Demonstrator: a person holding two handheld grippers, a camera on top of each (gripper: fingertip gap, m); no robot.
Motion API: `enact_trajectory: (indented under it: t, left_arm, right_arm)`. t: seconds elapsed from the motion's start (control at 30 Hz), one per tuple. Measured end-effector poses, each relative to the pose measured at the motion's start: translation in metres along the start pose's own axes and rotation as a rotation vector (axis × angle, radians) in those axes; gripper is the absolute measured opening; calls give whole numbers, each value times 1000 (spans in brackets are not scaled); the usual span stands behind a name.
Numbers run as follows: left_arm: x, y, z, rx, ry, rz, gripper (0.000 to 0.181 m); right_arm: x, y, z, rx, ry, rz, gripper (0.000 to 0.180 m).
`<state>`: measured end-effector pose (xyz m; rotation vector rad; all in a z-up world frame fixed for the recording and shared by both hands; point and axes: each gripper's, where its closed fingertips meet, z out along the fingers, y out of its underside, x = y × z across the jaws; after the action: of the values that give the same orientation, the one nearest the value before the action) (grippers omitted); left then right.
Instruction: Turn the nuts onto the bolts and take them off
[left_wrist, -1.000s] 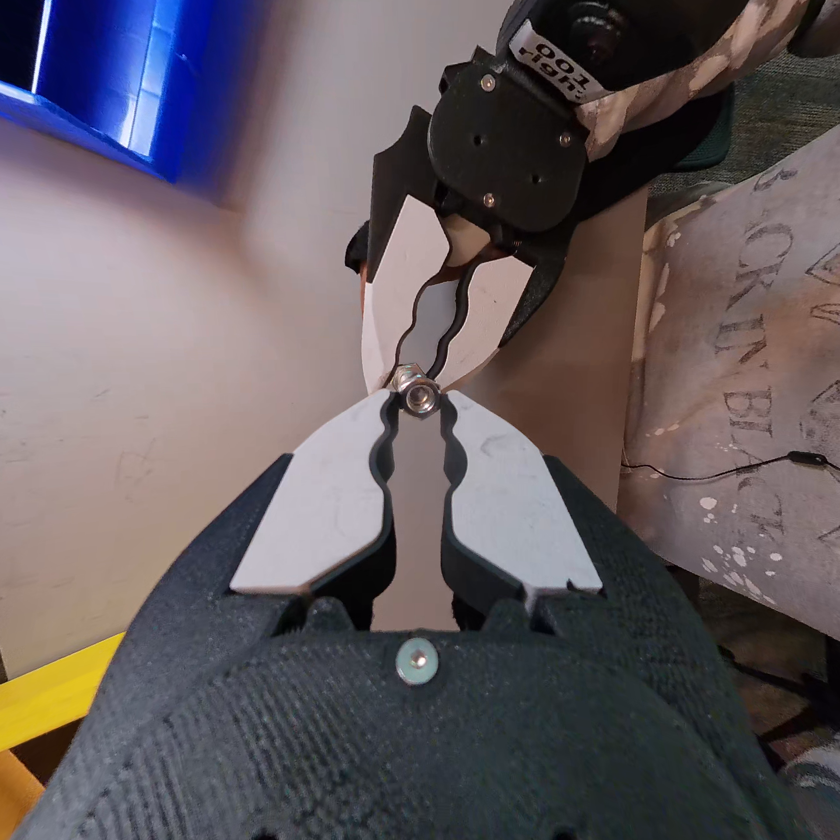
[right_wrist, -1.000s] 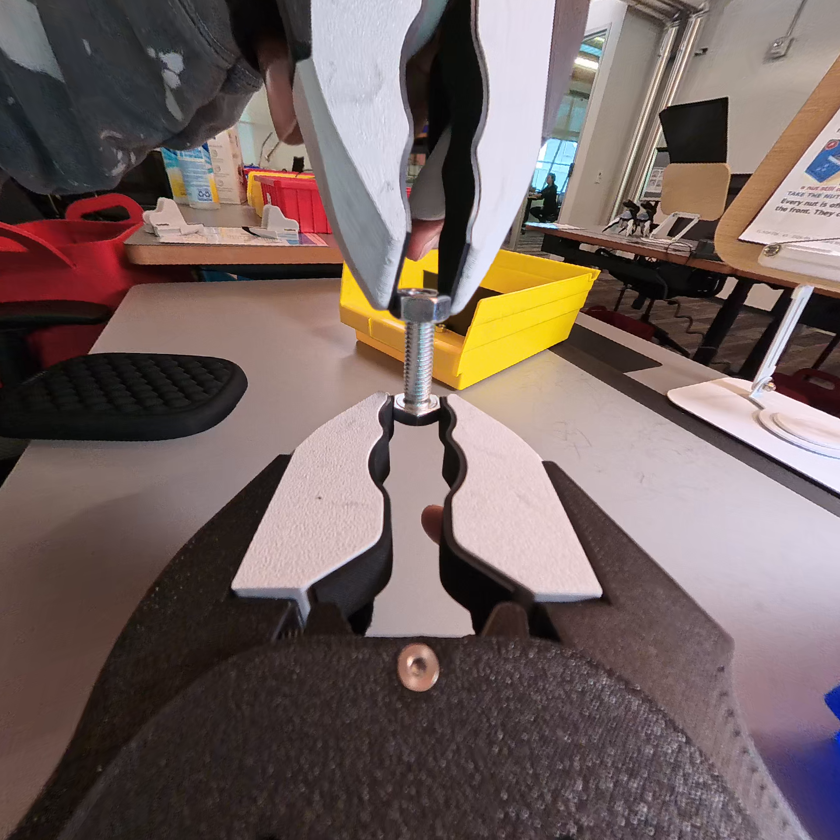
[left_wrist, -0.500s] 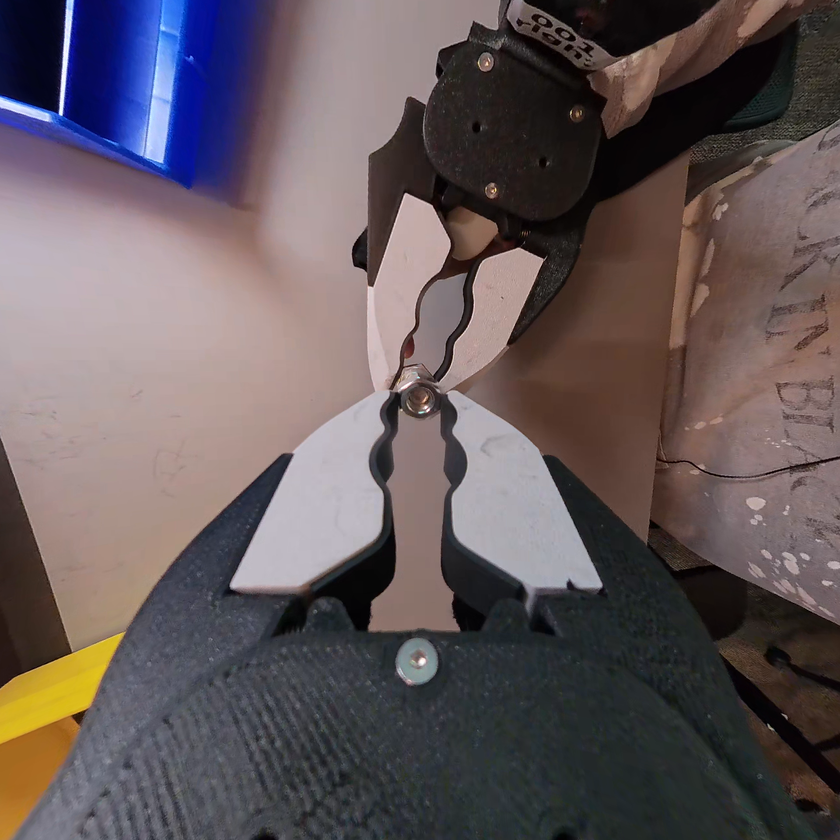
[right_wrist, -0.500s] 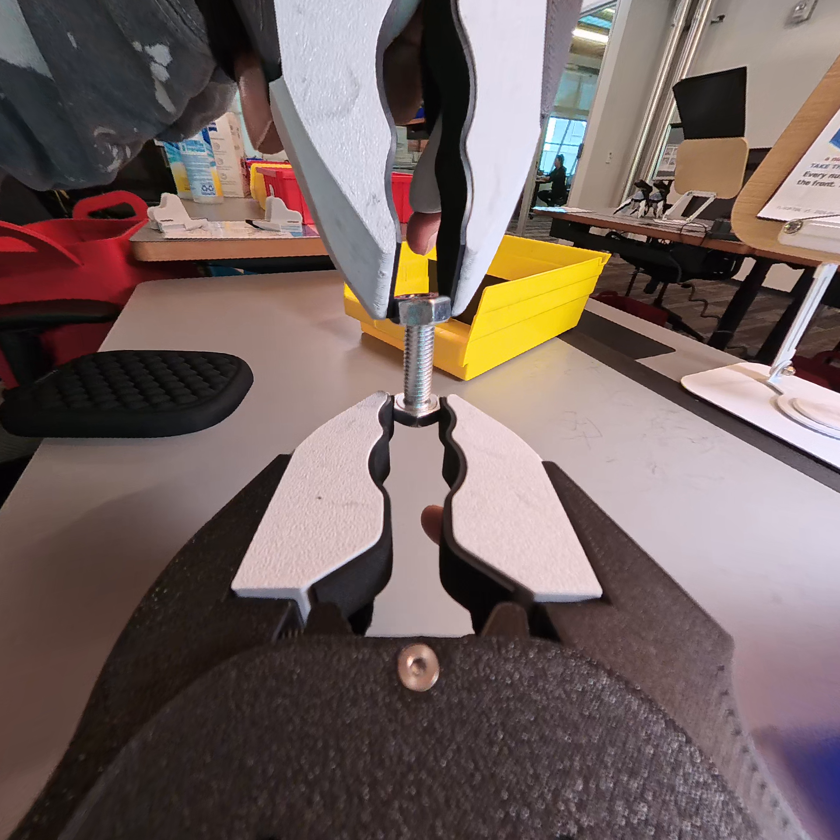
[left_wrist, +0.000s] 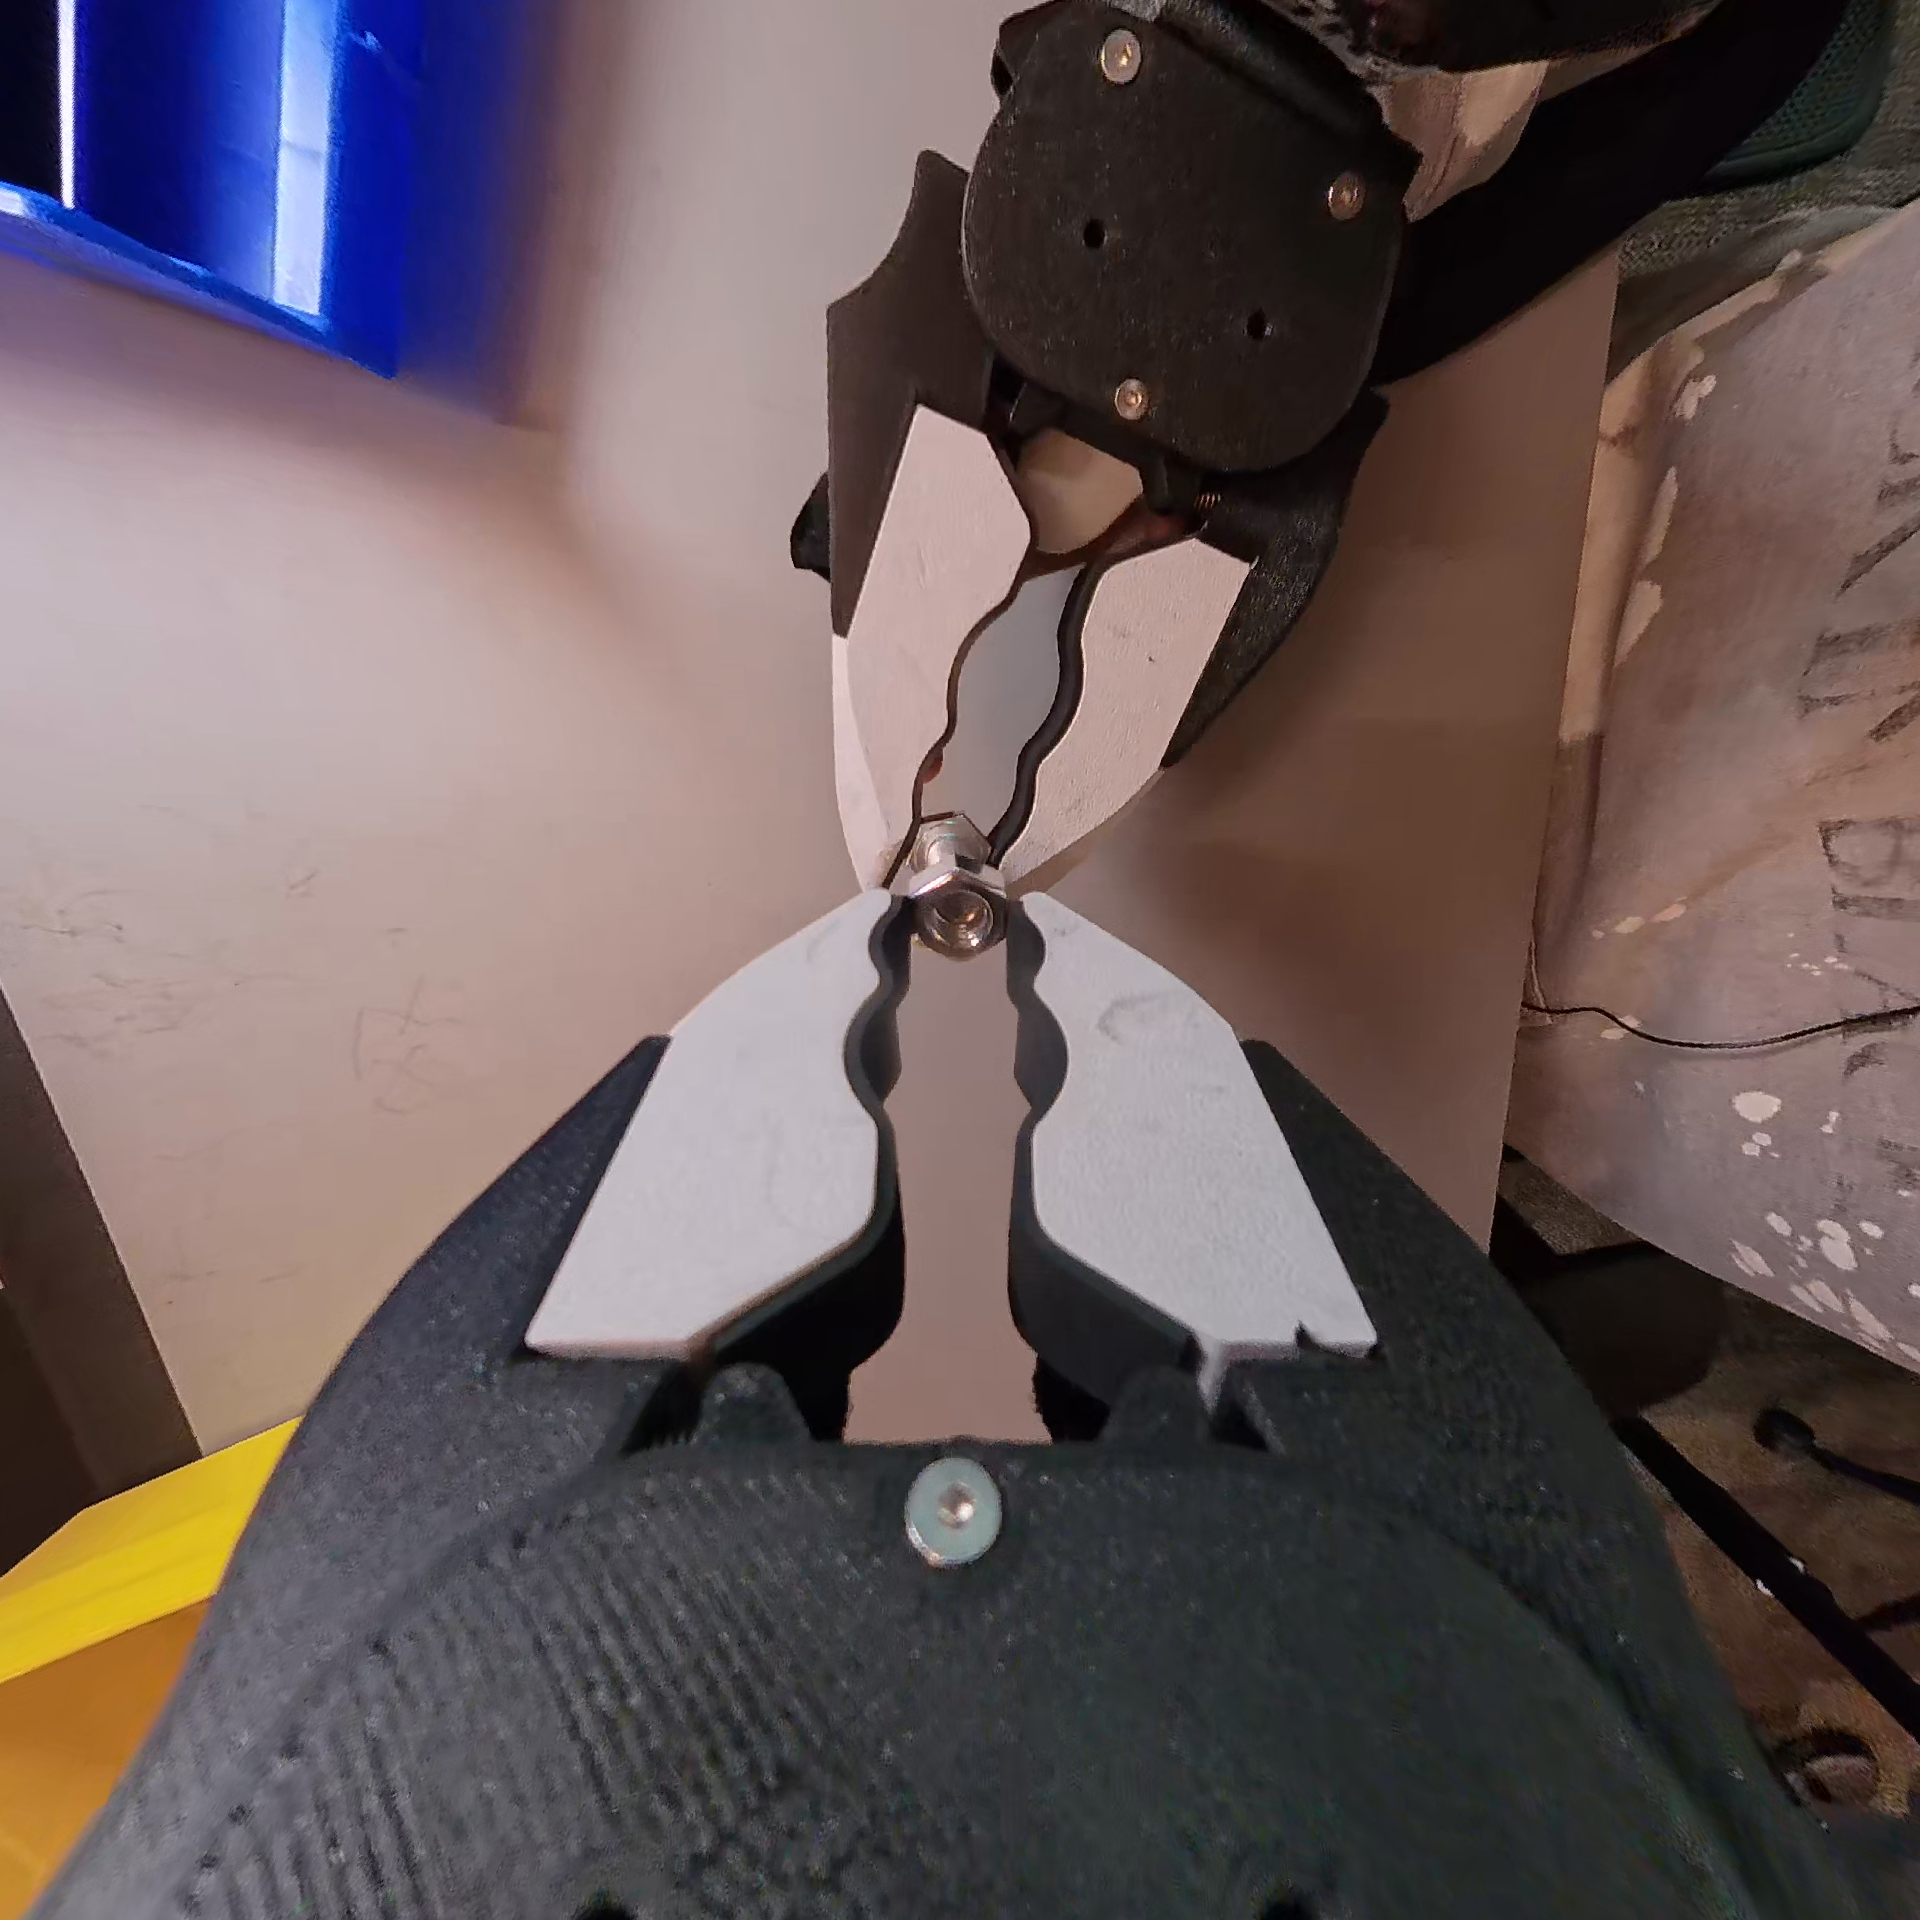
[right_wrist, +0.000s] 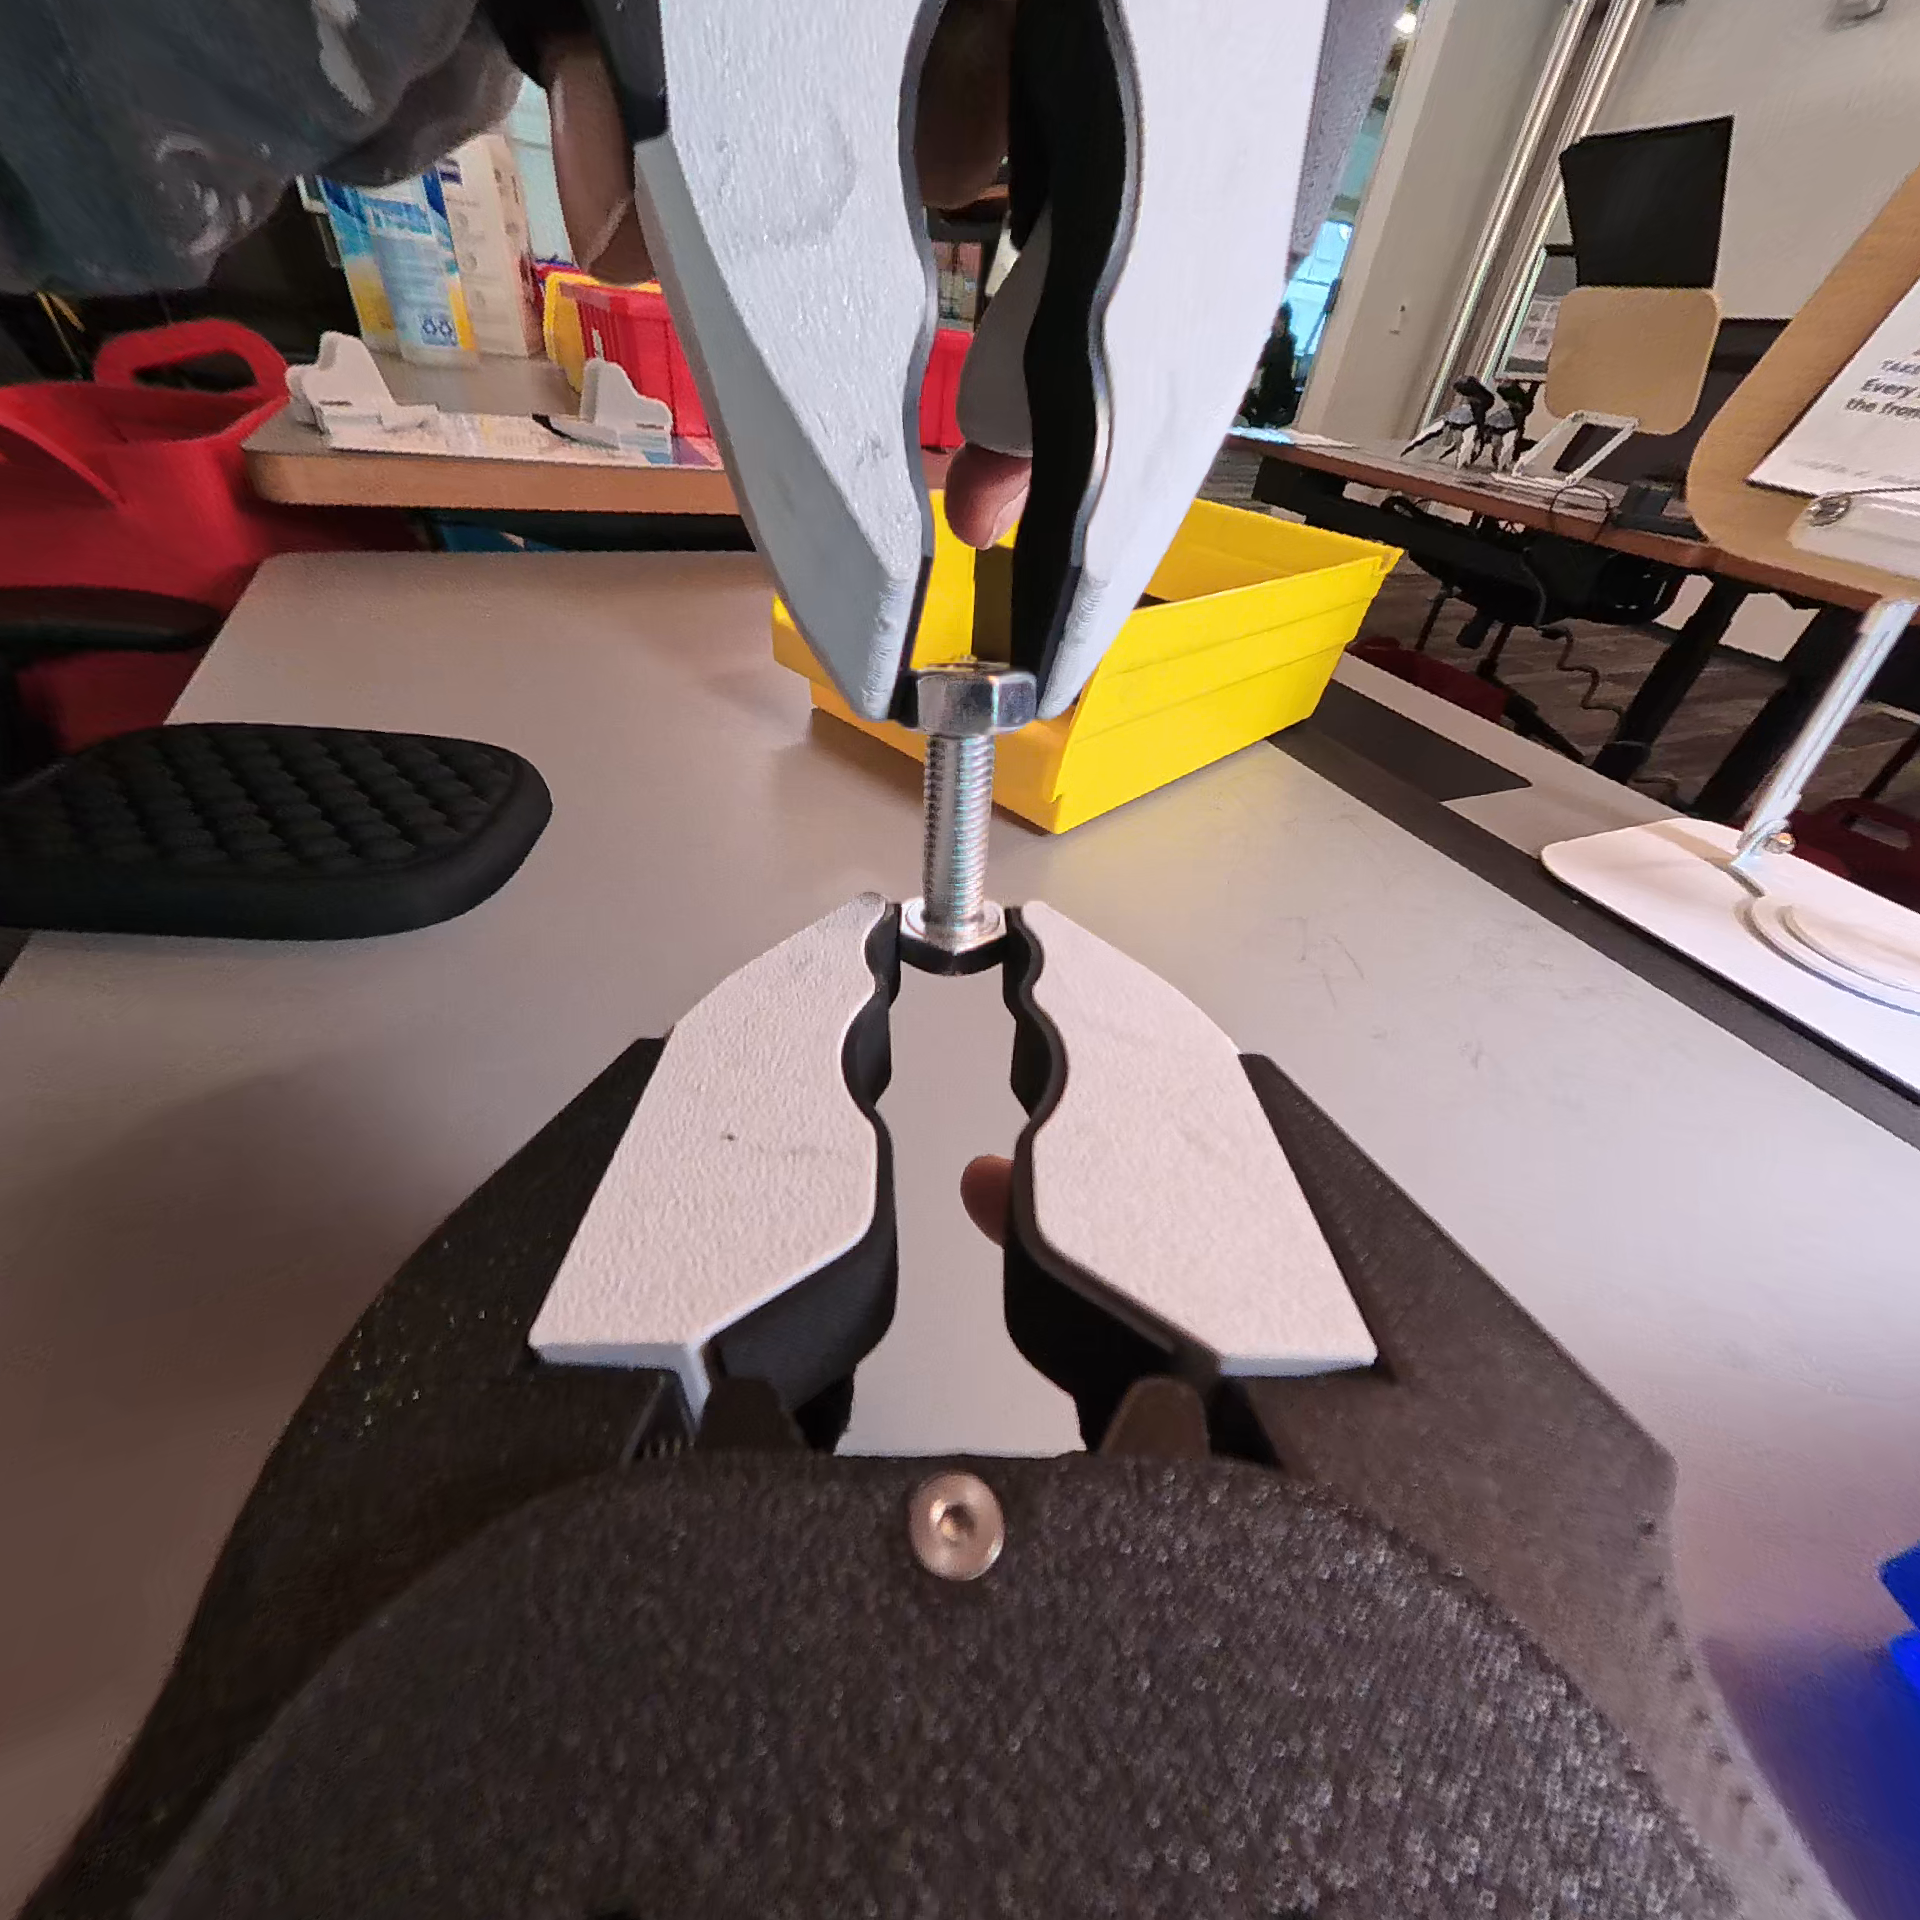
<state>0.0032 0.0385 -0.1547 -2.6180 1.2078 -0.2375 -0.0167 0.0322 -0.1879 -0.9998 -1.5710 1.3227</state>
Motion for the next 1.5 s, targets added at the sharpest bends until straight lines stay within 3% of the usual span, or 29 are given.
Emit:
enact_trajectory:
  t: [0.03, 1.13, 1.5]
  left_arm:
    - [0, 1, 1, -11, 1, 2, 19]
    - [-2, -2, -2, 87, -19, 5, 19]
    - [-2, 1, -11, 241, -32, -31, 22]
  right_arm:
    - [-1, 1, 1, -9, -1, -1, 18]
    - [0, -1, 0, 24, -16, 53, 18]
    - [1, -1, 0, 31, 1, 32, 18]
